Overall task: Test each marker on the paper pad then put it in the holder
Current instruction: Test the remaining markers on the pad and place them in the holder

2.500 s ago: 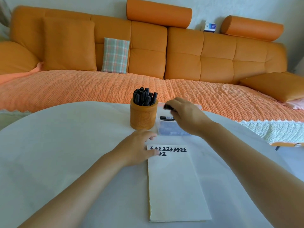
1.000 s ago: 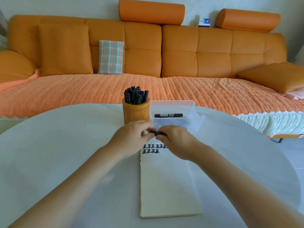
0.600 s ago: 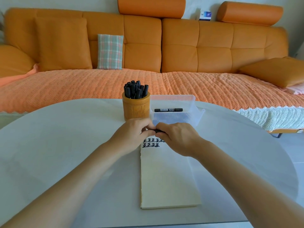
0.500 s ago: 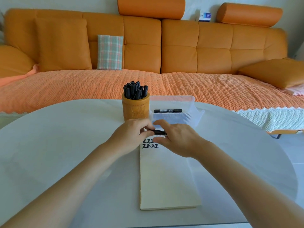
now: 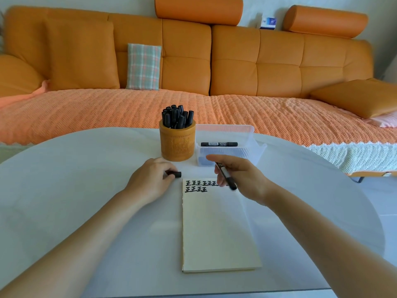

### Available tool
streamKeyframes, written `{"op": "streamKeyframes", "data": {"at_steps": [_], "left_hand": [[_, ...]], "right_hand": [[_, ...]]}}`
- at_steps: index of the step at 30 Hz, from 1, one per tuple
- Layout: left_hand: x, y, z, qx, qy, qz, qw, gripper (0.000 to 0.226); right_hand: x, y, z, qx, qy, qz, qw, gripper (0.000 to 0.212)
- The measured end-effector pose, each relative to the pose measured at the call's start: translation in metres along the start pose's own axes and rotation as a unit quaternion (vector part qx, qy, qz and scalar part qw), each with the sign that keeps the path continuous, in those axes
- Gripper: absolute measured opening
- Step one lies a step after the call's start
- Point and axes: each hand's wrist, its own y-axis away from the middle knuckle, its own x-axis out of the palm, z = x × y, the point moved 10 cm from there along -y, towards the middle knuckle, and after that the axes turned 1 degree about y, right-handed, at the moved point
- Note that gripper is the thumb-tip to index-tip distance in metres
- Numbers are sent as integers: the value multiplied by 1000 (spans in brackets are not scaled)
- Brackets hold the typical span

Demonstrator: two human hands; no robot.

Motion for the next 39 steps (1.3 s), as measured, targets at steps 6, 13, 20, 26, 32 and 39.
{"op": "streamKeyframes", "data": {"at_steps": [6,13,20,26,32,39], "left_hand": [[9,0,-5,26,-3,32,999,26],[28,6,-16,46,20,132,990,83],[34,5,-17,57,20,140,988,95],[37,4,-13,50,12,150,987,103],[37,5,-13,48,12,148,988,100],[37,5,-14,46,4,146,988,94]], "right_hand": [[-2,9,-3,-13,-13,-68,998,21],[-2,13,-26,45,-8,-118,992,10],[-5,13,-28,32,19,-150,988,17],[-4,11,-30,35,60,-148,986,22],[-3,10,-33,32,63,-148,987,21],[0,10,-31,26,78,-140,987,31]]}}
